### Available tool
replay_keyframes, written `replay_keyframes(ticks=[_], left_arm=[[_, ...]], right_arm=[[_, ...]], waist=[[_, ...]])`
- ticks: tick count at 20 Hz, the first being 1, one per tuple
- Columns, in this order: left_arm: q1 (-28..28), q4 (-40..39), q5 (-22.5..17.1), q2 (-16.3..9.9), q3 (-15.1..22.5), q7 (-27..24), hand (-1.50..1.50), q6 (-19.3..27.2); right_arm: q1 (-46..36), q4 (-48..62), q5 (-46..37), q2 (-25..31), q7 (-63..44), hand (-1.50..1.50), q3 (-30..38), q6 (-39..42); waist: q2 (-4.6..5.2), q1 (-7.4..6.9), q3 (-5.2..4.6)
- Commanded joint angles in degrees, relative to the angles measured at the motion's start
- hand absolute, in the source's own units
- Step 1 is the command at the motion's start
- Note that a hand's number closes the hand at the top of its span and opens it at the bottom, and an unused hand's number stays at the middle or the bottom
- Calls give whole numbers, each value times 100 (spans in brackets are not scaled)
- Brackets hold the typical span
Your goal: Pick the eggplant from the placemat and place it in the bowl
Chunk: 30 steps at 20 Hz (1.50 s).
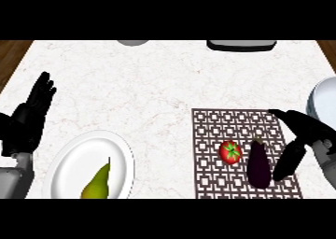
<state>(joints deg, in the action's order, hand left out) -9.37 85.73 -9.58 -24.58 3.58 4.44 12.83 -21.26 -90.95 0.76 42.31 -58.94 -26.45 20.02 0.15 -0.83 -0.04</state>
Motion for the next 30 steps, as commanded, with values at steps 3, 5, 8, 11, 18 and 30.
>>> replay_keyframes(ticks=[3, 5, 8, 11, 18, 30], left_arm=[[136, 67, 134, 185, -68, 11, 0, 104], [117, -211, 13, 65, -256, -194, 0, -255], [47, 9, 408, 291, -57, 25, 0, 62], [478, 293, 245, 240, -324, -48, 0, -195], [123, 424, 546, 420, -240, 450, 0, -106], [226, 260, 637, 494, -717, 190, 0, -558]], right_arm=[[-102, 279, -994, -99, 26, -150, -386, 206], [-131, -66, -1206, -338, -351, -150, -412, 139], [-238, 341, -1611, -816, -299, -150, -461, 173], [417, 393, -1734, -639, 349, -150, -125, 173], [238, 679, -1956, -1407, -247, -150, -60, 391], [372, 1775, -2986, -1895, 843, -150, 379, 268]], waist=[[-13, 41, 4], [-17, 76, 0], [-15, 67, 3], [-21, 72, 4], [-19, 71, 4], [-7, 45, 5]])
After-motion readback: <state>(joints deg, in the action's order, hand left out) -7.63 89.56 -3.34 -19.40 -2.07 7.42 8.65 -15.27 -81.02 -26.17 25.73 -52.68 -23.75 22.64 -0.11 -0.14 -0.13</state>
